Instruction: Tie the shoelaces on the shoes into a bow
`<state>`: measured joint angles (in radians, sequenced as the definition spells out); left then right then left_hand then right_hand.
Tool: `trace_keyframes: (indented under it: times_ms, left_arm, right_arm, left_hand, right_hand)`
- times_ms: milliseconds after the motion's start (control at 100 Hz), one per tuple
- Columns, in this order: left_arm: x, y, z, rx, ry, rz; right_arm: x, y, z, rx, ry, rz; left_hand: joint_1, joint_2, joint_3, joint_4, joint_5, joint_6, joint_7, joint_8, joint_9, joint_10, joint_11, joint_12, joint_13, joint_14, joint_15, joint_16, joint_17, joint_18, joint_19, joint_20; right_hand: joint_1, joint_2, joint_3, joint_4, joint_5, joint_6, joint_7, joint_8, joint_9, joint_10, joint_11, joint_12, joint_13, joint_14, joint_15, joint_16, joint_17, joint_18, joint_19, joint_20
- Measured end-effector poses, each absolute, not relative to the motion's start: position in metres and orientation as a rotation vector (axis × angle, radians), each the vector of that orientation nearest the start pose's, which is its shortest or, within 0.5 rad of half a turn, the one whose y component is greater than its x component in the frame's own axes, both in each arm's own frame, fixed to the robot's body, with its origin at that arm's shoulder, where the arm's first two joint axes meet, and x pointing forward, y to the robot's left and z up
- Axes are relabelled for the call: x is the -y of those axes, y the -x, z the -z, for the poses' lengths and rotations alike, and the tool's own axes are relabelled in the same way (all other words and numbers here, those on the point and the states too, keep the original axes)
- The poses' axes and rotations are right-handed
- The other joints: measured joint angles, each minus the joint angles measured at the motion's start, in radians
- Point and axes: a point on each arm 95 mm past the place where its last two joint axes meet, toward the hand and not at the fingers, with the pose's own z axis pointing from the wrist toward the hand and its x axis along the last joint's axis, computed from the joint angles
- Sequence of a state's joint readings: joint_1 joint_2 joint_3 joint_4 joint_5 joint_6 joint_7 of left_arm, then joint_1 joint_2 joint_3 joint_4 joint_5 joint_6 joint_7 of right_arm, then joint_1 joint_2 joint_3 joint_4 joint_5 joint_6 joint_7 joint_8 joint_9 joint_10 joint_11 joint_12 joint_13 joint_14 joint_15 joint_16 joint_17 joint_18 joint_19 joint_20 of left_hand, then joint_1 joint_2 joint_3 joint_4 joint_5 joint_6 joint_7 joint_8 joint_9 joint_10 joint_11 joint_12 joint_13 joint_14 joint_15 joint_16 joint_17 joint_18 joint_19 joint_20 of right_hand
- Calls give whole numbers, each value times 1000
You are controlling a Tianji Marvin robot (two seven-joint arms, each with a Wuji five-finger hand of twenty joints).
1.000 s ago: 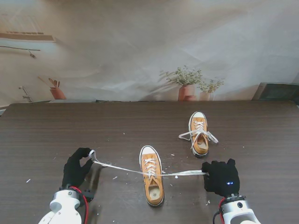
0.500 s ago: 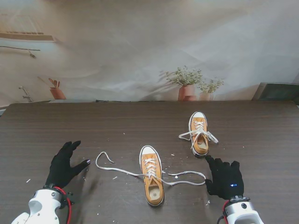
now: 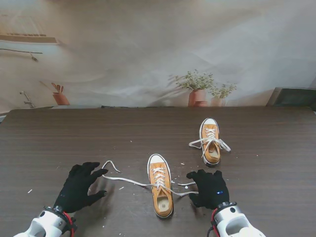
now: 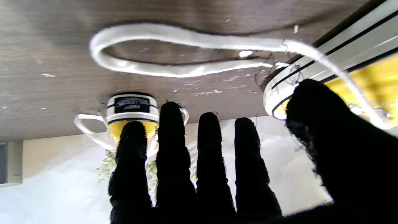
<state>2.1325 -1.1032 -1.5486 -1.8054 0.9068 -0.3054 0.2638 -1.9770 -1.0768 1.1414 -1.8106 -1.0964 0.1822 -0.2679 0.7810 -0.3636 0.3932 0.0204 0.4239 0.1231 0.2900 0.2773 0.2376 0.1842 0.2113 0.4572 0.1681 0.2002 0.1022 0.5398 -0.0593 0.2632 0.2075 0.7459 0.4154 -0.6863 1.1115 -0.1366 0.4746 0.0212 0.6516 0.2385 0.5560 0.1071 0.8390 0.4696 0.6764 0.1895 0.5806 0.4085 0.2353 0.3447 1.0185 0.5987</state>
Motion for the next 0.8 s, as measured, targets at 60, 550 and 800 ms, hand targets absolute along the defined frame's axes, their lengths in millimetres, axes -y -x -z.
trace_keyframes:
  times_ms: [60,550,800]
  left_arm:
    - [-58,-251,354,-1379,1312,1688]
    - [-11,-233,358,-1409,1358,1777]
    - [-11,-231,359,-1359,1360,1848]
  right_arm:
    - [-45,-260,375,-1471,-1269,-1451]
    - [-87,-265,394,-1567,-1313,-1440]
    - [-97,-275,397,-1517,-1315,-1461]
  left_hand:
    - [0,0,0,-1,0,0,-1,9,8,0,3,0,11,0,0,0,2,0,0,0]
    - [0,15,-18,-9,52,0,2,17,50,0,17,-10,27,14,2,0,3,2,0,6]
    - [0,28,-37,-9,87,0,3,25,77,7,25,-10,27,32,5,0,12,4,0,7]
  right_hand:
    - [0,0,0,0,9,0,0,14,0,0,0,-1,0,0,0,0,1,0,-1,0]
    - [1,3,17,6,141,-14,21,102,52,1,8,-4,1,9,29,13,35,0,2,0]
    - [93,76,0,-132,356,-146,313,62,142,1,1,-4,40,21,62,23,53,0,32,-1]
